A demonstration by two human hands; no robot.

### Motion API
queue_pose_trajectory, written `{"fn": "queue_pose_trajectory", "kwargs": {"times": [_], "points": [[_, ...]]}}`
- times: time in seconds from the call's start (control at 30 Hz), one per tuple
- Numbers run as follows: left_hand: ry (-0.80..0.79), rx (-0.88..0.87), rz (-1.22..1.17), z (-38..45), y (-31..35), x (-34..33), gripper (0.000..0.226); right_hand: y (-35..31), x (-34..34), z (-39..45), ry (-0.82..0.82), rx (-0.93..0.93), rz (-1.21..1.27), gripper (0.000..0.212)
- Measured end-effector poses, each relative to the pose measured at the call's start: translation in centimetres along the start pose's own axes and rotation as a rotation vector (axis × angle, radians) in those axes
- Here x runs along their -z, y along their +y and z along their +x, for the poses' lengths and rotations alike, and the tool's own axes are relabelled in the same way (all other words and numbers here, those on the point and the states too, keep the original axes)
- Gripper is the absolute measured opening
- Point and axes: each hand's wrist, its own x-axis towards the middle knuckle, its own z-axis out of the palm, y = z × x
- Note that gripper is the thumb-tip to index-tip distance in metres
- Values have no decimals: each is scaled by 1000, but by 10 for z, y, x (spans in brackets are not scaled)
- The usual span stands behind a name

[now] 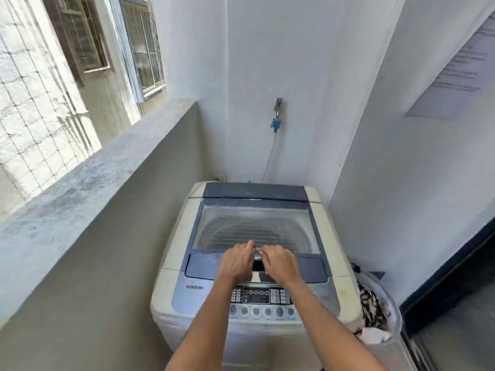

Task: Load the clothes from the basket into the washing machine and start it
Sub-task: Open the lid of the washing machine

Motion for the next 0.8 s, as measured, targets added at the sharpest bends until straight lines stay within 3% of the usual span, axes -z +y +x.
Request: {"fn": "queue_pose_trajectory", "kwargs": {"times": [0.2,0.37,0.53,0.63,0.8], "points": [[-55,-13,-46,-18,7,-27,30,3,-23,-25,-117,-75,49,33],[-40,-13,-57,-15,4,-28,29,1,-29,-28,-109,-88,19,36],[1,1,-172,-4,2,-22,31,-2,-29,-21,18,-165,49,37],[45,-28,-217,4,3,-3,26,-8,-22,-10,179,-195,13,39],[205,-80,-255,34,3,63,26,-14,39,36,407,-161,-56,32]]}}
